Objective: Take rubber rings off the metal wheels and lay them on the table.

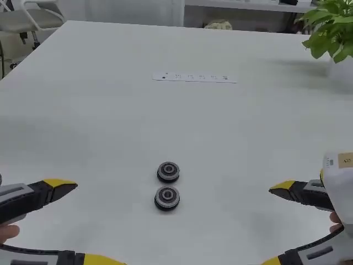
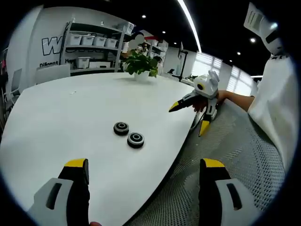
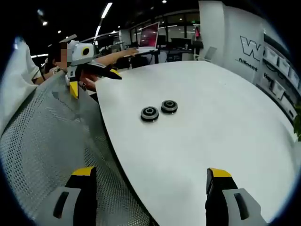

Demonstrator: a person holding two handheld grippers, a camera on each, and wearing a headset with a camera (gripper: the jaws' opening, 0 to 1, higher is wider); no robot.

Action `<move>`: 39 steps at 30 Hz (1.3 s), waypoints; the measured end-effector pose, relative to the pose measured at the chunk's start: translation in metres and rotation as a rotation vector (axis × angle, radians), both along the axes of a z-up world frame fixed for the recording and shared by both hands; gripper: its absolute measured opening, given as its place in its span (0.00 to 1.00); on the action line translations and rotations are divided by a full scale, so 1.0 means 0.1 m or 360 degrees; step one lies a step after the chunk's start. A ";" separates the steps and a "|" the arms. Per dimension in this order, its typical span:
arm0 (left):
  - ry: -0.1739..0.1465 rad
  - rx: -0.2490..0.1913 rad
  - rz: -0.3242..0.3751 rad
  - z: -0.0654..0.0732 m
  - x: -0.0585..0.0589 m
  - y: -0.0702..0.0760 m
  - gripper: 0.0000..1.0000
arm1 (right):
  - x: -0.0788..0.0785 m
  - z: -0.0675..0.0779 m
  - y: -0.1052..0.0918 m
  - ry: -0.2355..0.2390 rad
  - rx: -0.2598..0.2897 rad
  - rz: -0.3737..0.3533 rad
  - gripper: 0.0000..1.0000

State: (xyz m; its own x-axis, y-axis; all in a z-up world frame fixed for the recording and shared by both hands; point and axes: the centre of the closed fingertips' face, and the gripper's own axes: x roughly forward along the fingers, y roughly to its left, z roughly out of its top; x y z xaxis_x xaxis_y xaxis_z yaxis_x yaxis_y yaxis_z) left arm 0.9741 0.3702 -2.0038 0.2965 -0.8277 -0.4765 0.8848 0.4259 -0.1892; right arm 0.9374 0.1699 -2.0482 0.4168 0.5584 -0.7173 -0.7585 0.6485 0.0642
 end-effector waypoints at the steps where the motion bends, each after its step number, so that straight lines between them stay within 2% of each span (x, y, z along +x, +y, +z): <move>1: 0.0000 0.0002 -0.0001 0.00 0.00 0.00 0.97 | 0.00 0.00 0.00 0.0000 0.0000 0.0000 0.97; 15: -0.0002 0.0026 -0.0021 -0.01 -0.01 -0.01 0.96 | 0.00 0.00 0.00 0.0007 0.0012 -0.0009 0.97; 24: -0.0012 0.0001 -0.0086 0.04 -0.08 -0.07 0.96 | 0.04 0.05 -0.01 -0.0026 0.0030 -0.0033 0.96; 27: -0.0047 -0.0007 -0.0089 0.09 -0.07 -0.08 0.96 | 0.05 0.05 -0.03 -0.0050 -0.0016 -0.0026 0.95; 33: -0.0090 0.0016 -0.0093 0.15 -0.05 -0.07 0.98 | 0.08 0.14 -0.02 -0.0096 -0.0007 -0.0034 0.95; 36: -0.0111 -0.0062 -0.0120 0.29 -0.08 -0.16 0.99 | 0.11 0.19 -0.01 -0.0125 0.0004 -0.0043 0.94; 39: -0.0125 -0.0069 -0.0129 0.33 -0.08 -0.20 0.99 | 0.14 0.24 0.01 -0.0158 0.0003 -0.0043 0.94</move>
